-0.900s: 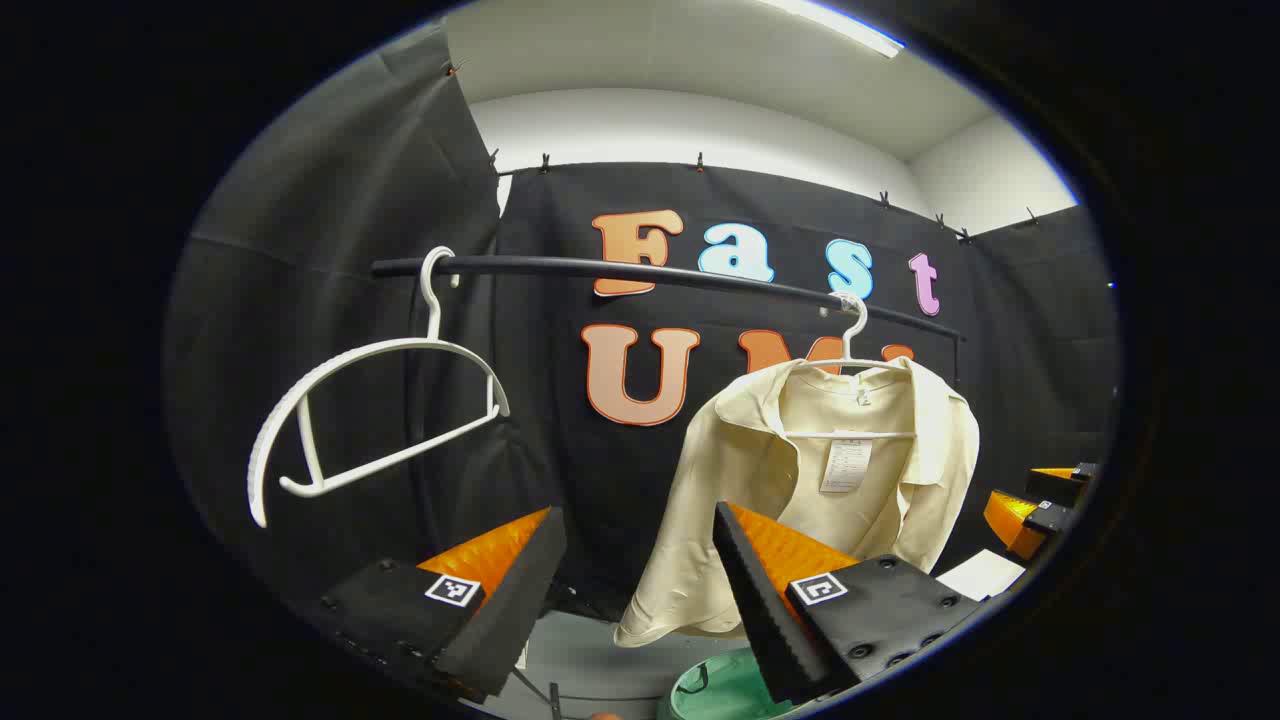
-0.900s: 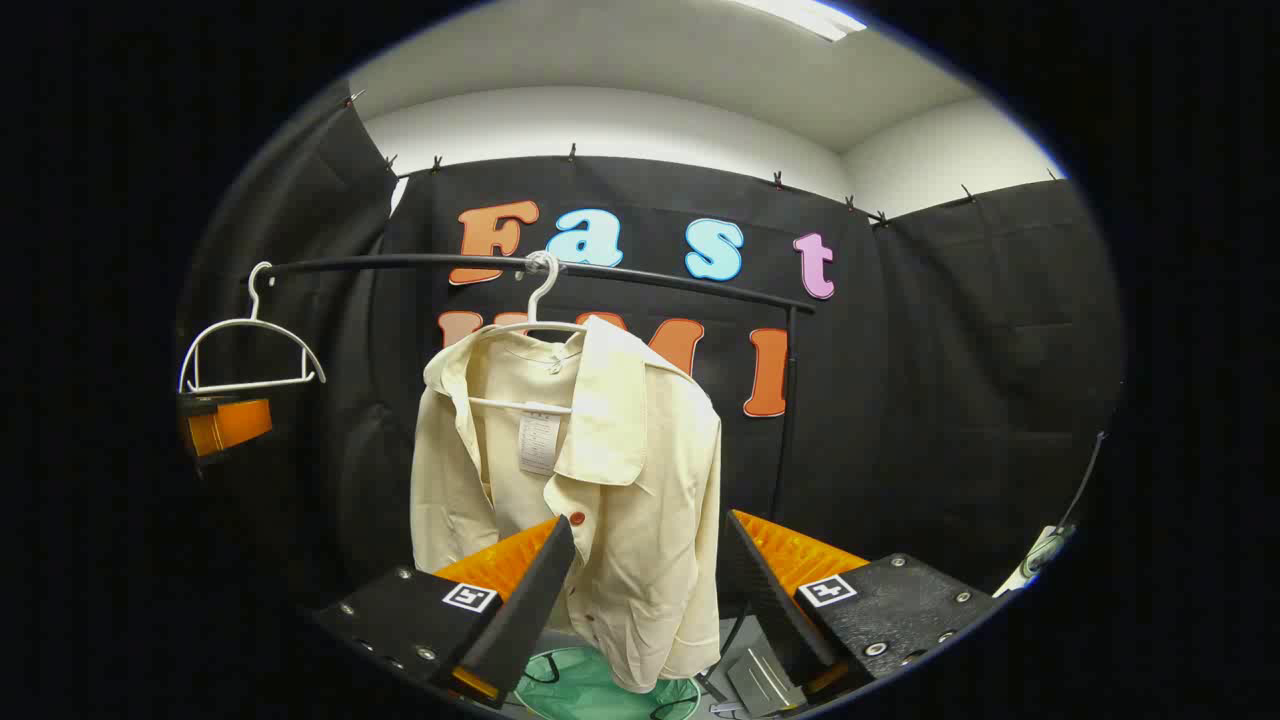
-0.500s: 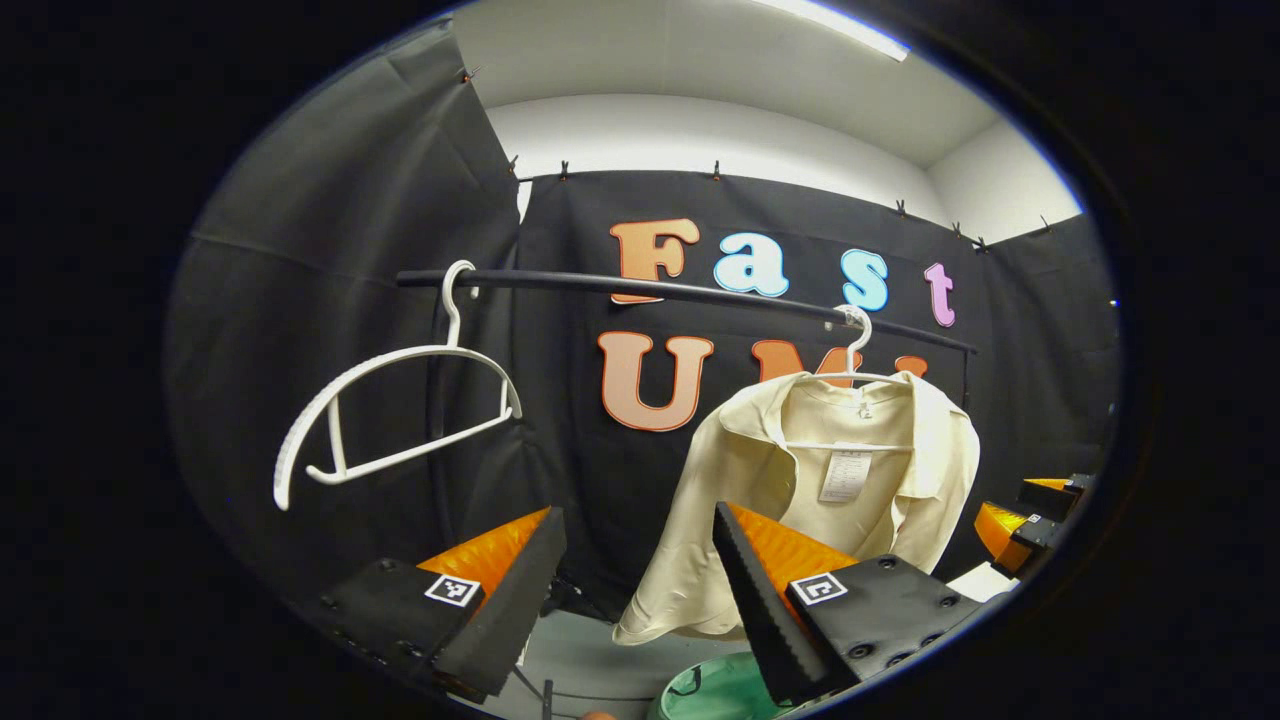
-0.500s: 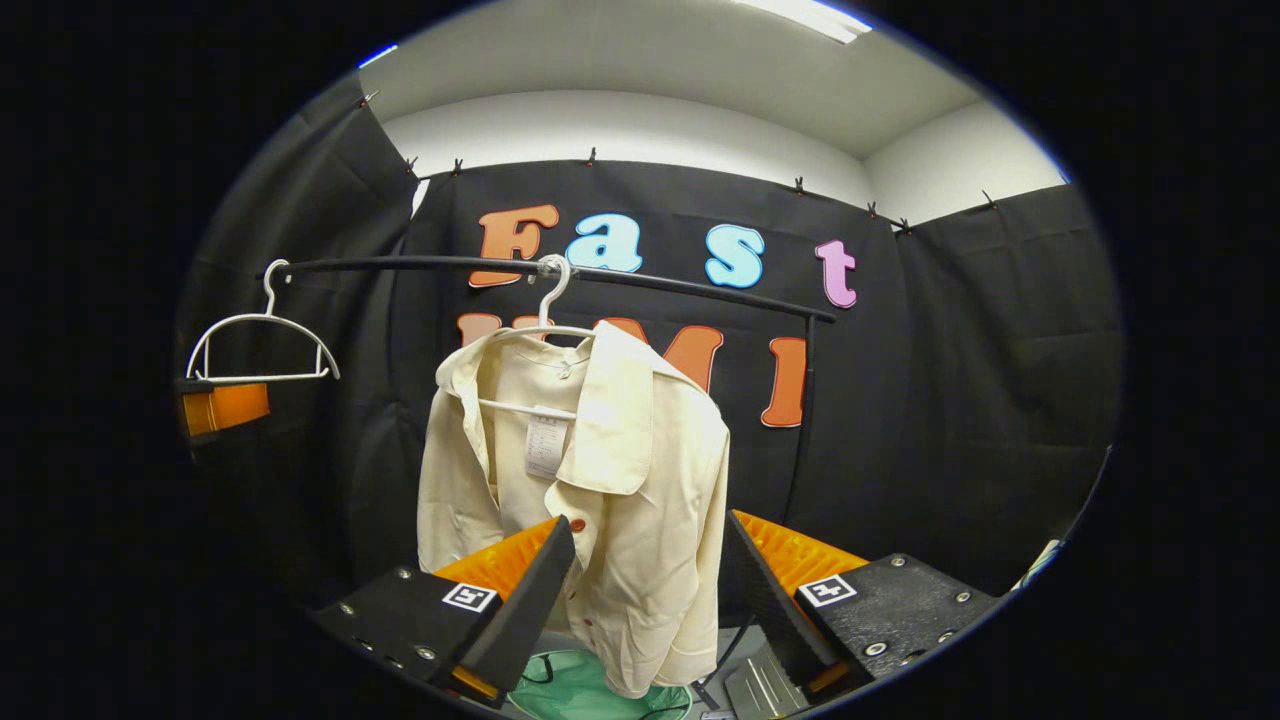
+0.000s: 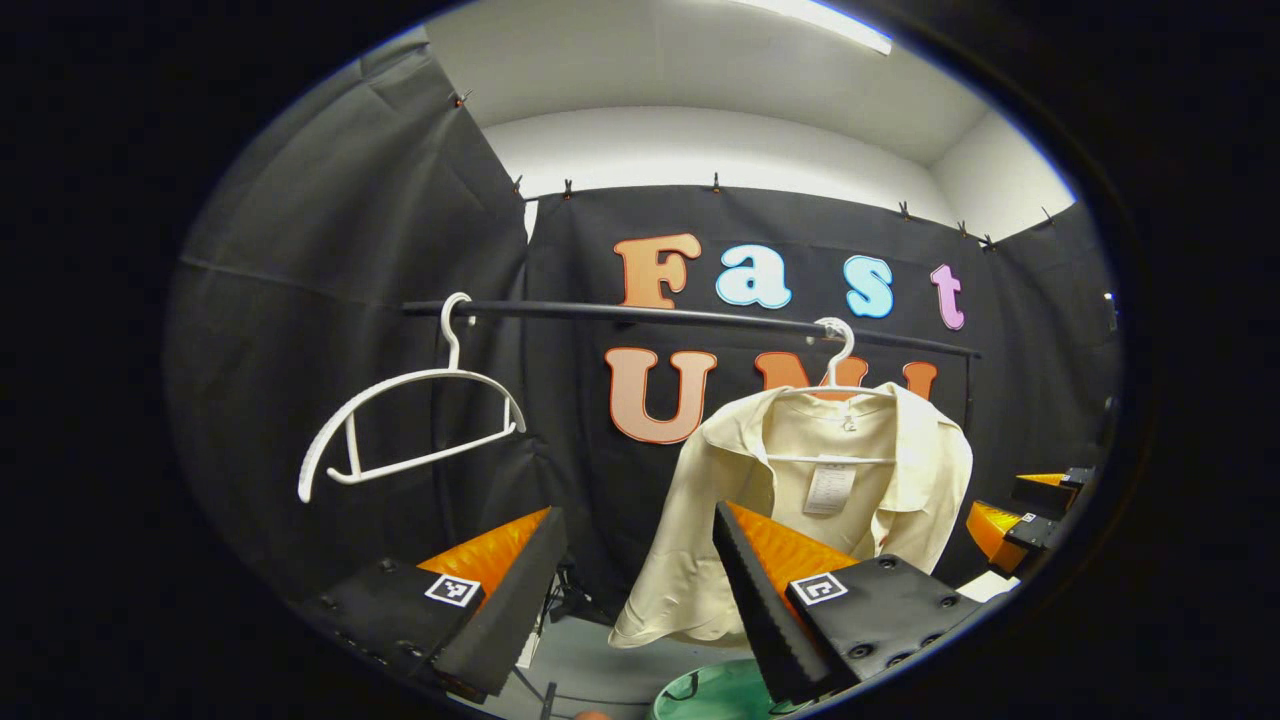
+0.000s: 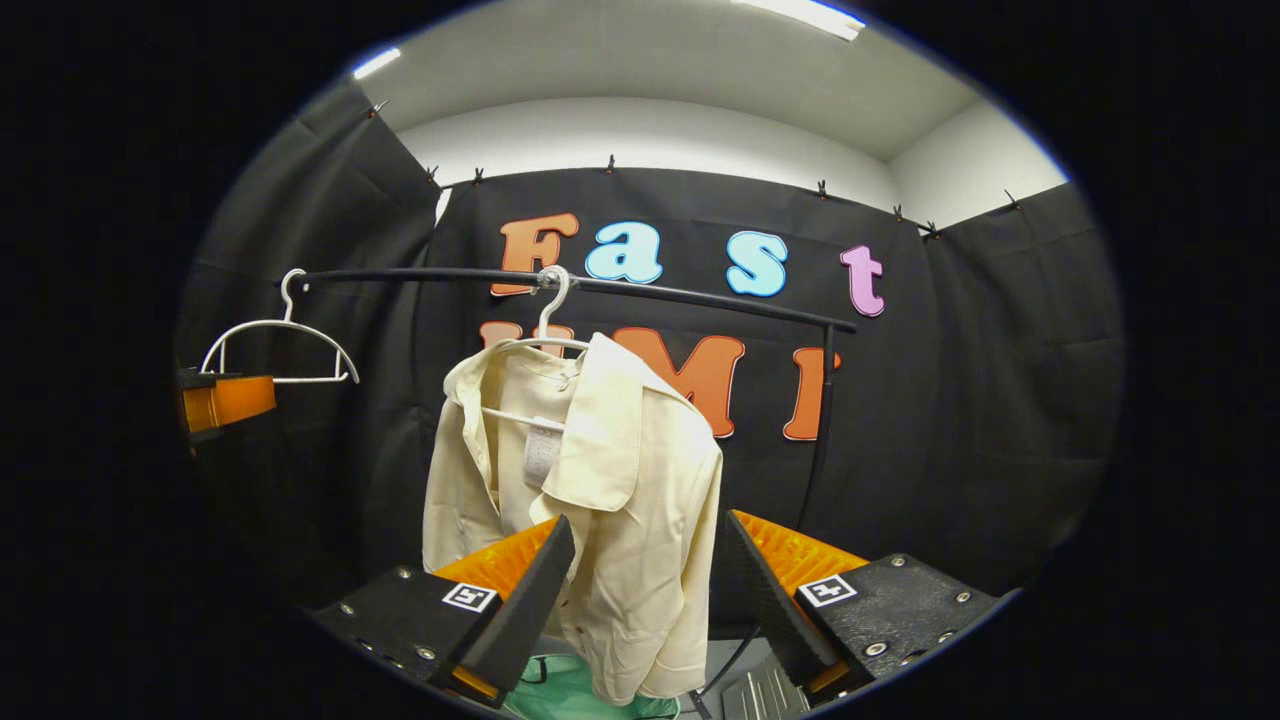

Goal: Grasp the clothes on the hanger with both hands and then place them into the laundry hamper below.

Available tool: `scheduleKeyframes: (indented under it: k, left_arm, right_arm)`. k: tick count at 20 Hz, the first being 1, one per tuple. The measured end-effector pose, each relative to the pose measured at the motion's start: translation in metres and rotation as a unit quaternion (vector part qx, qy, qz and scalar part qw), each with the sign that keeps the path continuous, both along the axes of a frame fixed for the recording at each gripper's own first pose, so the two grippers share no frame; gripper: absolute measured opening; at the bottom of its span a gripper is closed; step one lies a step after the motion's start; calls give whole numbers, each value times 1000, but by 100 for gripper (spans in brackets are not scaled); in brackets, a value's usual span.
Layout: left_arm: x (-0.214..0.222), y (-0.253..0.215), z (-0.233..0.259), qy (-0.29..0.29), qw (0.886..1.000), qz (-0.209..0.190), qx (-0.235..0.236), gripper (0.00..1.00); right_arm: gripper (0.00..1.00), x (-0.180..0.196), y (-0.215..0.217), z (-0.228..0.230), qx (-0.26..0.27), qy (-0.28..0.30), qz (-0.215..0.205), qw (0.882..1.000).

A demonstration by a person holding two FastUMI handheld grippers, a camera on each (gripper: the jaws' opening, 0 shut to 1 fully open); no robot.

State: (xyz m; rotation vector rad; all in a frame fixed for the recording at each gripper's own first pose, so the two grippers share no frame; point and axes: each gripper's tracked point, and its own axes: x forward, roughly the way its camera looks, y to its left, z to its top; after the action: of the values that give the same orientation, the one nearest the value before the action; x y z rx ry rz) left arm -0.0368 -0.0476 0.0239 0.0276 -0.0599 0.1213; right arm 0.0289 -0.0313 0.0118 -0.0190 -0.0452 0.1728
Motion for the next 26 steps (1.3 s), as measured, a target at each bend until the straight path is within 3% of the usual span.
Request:
scheduleKeyframes:
  k: [8, 9, 13, 18, 26]
  left_arm:
    - [0, -36, -14, 14, 1000, -6, -1, 96]
    - [1, -40, -17, 17, 1000, -9, -2, 100]
    - [10, -51, -27, 27, 1000, -12, 6, 96]
    - [35, -60, -37, 36, 999, -26, 16, 97]
    - [97, -70, -58, 56, 996, -72, 6, 97]
  right_arm:
    - [94, -3, -3, -14, 0, 5, 35, 999]
    - [94, -3, -3, -17, 1, 7, 38, 999]
    - [93, 0, -1, -26, 8, 18, 48, 999]
    - [90, 9, 16, -32, 12, 24, 64, 998]
    - [85, 34, 46, -48, 22, 43, 57, 997]
